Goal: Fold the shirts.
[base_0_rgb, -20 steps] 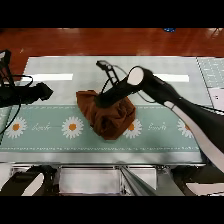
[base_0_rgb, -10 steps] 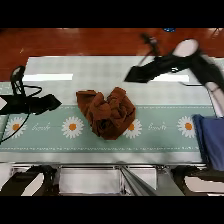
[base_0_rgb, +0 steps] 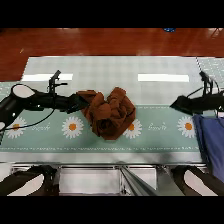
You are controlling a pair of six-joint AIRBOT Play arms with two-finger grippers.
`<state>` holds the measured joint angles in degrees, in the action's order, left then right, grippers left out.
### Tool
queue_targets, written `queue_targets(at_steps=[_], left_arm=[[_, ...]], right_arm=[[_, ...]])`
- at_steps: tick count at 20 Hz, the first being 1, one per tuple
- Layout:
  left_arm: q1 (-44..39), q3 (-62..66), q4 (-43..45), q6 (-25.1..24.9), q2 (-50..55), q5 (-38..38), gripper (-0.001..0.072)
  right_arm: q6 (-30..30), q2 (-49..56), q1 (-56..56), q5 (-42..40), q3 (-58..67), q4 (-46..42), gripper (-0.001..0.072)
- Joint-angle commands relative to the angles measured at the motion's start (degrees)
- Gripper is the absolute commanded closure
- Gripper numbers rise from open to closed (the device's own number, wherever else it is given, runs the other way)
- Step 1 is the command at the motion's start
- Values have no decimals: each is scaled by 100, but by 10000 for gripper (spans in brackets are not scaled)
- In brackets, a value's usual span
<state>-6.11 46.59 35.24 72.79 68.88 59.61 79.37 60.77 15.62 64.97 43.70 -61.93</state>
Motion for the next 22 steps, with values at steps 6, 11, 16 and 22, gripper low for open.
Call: queue_targets(at_steps=[6,11,16,22], left_arm=[[-398,1567,660,-118,1668,1738,199],[-321,1840,1829,227,2004,2039,691],[-201,1847,1834,225,1996,1731,691],[-201,1847,1832,229,1996,1622,691]], right_arm=[[-321,-319,177,-387,-1338,507,308],[-181,-319,-640,-433,-1338,612,308],[433,39,-2481,-1311,-1335,1217,308],[-74,1274,-3018,-1980,-717,2352,308]])
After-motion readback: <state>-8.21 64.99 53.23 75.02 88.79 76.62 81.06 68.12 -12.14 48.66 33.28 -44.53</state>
